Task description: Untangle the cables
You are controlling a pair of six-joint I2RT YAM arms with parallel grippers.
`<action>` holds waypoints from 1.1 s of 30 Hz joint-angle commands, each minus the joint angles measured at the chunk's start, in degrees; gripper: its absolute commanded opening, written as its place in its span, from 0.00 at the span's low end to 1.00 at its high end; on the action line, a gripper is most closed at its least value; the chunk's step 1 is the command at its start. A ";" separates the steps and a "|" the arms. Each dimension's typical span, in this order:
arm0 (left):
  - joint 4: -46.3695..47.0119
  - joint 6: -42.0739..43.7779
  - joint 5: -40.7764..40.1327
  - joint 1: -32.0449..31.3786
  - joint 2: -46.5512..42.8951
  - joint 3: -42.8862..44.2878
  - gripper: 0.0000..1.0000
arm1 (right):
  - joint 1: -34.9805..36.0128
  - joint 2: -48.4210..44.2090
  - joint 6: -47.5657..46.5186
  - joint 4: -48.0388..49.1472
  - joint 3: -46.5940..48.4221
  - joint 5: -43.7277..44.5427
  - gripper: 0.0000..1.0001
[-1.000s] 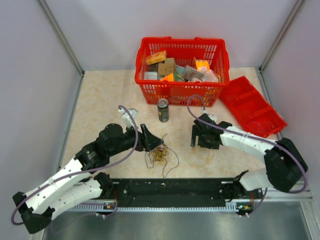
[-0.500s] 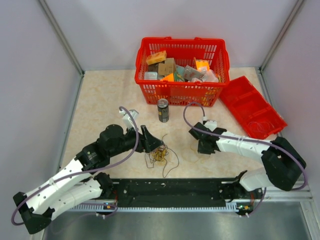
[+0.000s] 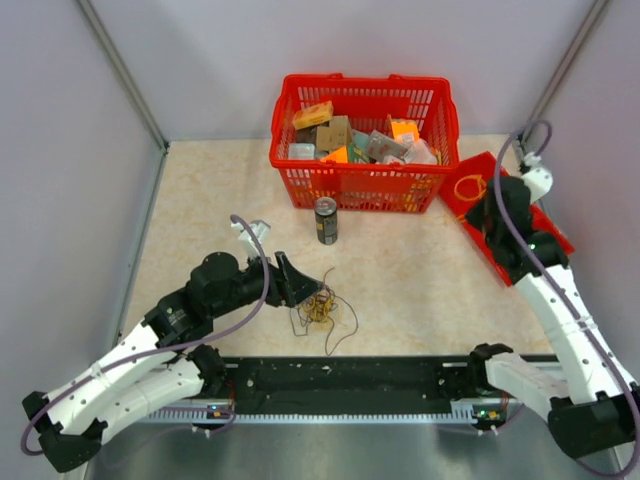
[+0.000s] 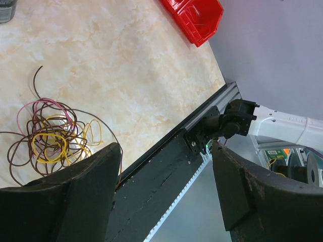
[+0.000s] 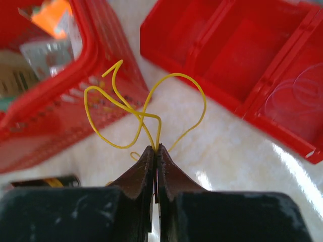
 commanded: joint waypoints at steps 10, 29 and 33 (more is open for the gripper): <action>1.86 -0.89 1.17 0.22 -4.34 -0.61 0.77 | -27.42 18.47 -4.85 22.03 6.05 -9.75 0.00; -0.26 -0.89 1.17 0.22 -5.40 -0.17 0.77 | -29.18 34.92 -3.18 19.49 5.17 6.17 0.00; 0.36 -1.33 2.31 0.22 -4.34 0.45 0.76 | -29.10 39.31 -4.67 19.40 8.07 6.26 0.00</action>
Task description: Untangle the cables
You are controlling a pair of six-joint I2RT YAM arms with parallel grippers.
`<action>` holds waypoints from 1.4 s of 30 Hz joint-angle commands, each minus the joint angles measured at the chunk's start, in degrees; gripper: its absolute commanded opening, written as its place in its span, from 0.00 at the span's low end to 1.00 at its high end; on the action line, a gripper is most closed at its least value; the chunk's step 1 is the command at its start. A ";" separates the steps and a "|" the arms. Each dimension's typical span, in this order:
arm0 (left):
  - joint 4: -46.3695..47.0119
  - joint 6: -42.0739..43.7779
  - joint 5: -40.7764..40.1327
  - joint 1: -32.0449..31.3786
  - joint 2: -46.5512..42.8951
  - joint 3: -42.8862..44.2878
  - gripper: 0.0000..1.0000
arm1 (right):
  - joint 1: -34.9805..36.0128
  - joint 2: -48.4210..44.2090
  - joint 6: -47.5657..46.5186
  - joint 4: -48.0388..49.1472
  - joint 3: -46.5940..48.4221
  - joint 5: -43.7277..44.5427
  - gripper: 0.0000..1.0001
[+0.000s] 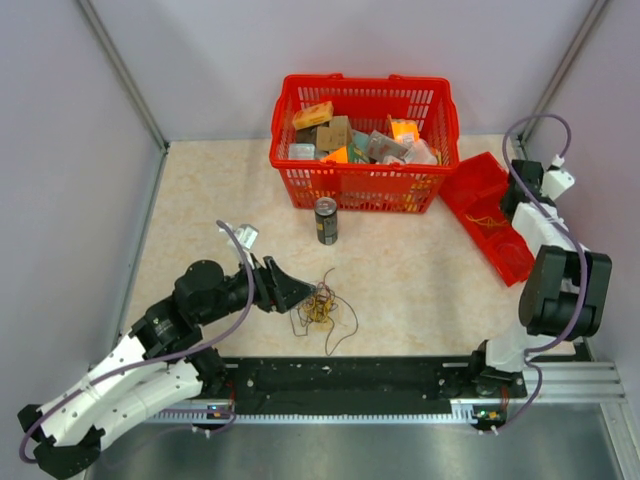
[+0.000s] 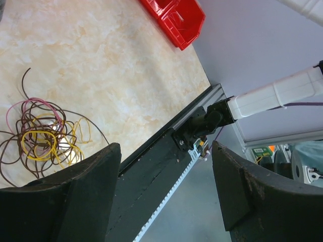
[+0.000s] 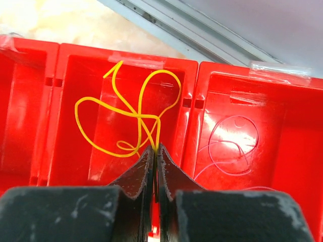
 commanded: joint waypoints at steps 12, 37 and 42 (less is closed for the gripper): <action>0.56 -0.98 1.42 0.22 0.40 -1.66 0.77 | 2.33 -6.42 -4.73 0.30 -4.12 -9.70 0.46; 2.72 -6.52 -1.66 0.22 -3.05 -22.58 0.70 | 62.87 -33.08 3.35 33.95 -44.82 -38.96 0.62; 8.56 -3.19 -3.23 0.13 10.37 -19.34 0.91 | 65.17 -26.84 -0.07 36.60 -39.73 -40.82 0.61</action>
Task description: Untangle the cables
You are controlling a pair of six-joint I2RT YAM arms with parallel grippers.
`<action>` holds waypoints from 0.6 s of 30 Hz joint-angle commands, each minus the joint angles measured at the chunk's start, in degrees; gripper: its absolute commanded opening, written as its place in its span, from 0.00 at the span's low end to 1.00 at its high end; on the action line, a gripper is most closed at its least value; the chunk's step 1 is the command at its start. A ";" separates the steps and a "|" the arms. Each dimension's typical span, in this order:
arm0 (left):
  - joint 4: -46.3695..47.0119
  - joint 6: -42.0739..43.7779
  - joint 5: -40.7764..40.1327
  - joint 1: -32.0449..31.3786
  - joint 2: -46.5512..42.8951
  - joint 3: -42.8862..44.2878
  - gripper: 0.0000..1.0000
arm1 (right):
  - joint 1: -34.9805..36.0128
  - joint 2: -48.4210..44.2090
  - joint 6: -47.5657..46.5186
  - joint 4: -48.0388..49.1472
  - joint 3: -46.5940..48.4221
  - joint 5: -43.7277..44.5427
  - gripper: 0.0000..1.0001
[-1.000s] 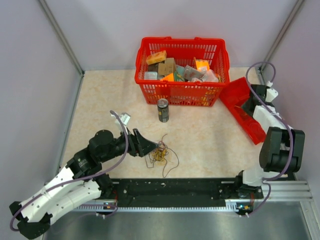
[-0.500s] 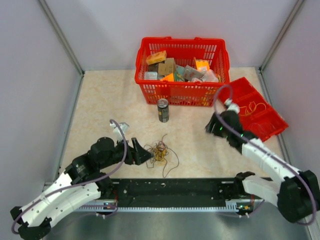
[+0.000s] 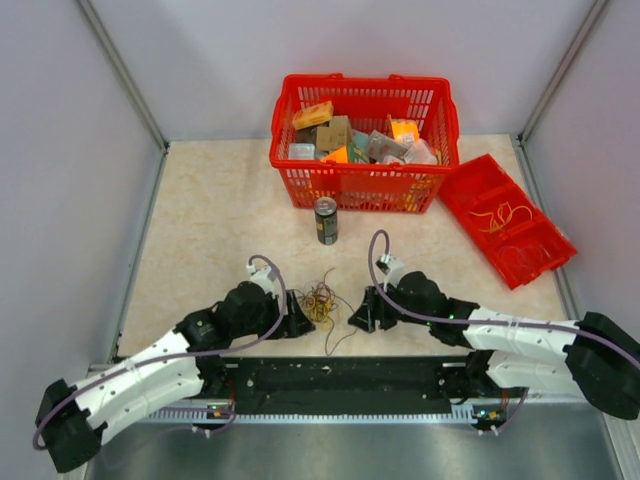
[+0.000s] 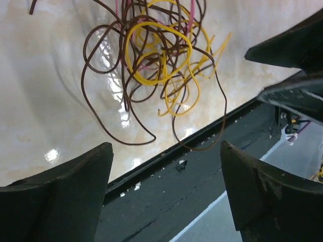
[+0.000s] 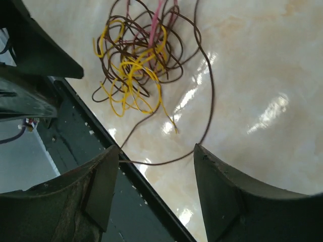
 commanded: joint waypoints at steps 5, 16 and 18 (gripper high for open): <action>6.77 4.88 -5.13 0.13 22.73 10.12 0.80 | 1.39 10.86 -4.19 7.77 10.19 -4.03 0.57; 17.76 -0.57 0.67 0.22 24.08 4.32 0.80 | 1.74 22.21 -2.69 17.46 10.80 -9.75 0.21; 16.26 -0.04 0.05 0.22 23.03 4.68 0.86 | 1.74 21.86 -3.21 16.49 10.72 -8.43 0.12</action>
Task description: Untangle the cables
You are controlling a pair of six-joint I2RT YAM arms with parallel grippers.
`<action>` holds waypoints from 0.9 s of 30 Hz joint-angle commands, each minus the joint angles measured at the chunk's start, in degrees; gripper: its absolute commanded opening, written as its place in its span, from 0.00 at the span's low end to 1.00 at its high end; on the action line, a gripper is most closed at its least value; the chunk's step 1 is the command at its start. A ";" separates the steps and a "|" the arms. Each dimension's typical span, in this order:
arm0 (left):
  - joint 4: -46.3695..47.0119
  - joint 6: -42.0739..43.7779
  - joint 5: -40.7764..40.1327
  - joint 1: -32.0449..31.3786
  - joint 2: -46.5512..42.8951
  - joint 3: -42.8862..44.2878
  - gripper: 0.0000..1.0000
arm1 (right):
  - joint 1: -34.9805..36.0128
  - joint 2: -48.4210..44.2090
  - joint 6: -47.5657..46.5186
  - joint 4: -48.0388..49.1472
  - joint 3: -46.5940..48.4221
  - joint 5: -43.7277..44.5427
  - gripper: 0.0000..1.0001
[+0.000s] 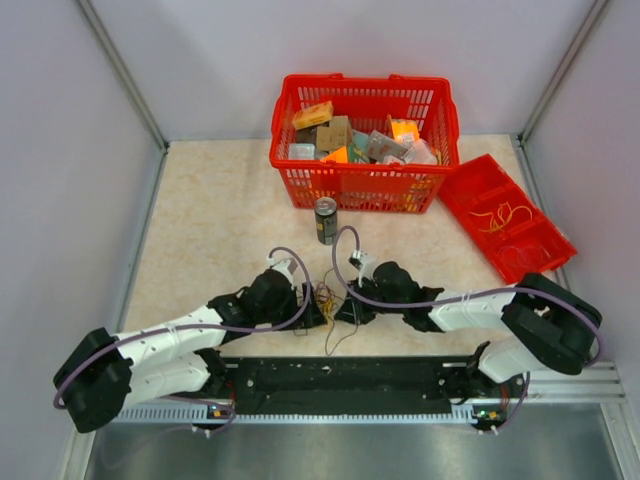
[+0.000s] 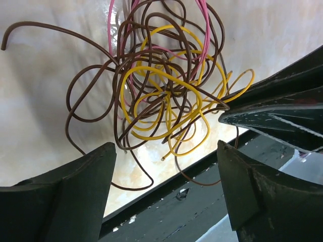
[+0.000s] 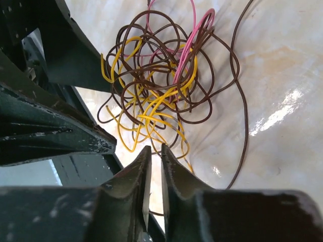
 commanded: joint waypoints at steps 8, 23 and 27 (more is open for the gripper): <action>3.58 0.44 -2.21 0.13 -0.98 -0.14 0.76 | 1.72 -8.77 0.55 -3.43 0.57 2.73 0.00; 4.12 1.06 -2.91 0.22 -4.04 -0.66 0.41 | -0.74 -6.16 -2.35 -11.46 4.69 9.16 0.41; 3.76 0.36 -4.67 0.13 -5.19 -1.28 0.61 | -0.82 0.43 -2.26 -8.37 7.76 5.12 0.28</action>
